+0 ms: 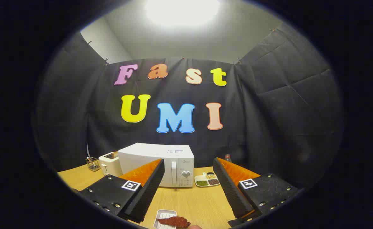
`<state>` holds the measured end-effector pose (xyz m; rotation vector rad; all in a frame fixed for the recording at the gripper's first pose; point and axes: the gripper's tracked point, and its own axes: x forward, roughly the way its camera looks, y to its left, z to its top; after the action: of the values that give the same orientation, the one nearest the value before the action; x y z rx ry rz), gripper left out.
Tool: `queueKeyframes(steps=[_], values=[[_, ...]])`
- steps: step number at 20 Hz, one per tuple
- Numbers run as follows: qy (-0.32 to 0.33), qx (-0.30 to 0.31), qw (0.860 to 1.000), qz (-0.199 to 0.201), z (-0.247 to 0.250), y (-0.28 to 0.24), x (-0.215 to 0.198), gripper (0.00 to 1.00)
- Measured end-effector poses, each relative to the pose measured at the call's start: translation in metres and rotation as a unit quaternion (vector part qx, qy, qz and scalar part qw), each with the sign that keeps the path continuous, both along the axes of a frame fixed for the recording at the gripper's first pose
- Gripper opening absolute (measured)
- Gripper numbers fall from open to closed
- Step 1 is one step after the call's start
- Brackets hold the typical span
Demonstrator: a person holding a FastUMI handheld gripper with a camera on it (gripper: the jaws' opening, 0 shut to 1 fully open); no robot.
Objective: Open the microwave, put the food inside, and close the microwave door.
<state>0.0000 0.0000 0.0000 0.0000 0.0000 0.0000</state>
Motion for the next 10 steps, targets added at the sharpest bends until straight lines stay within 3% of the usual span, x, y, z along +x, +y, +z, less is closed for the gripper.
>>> queueKeyframes(steps=[10], values=[[-0.001,0.004,0.999,0.032,0.005,0.033,0.003,0.97]])
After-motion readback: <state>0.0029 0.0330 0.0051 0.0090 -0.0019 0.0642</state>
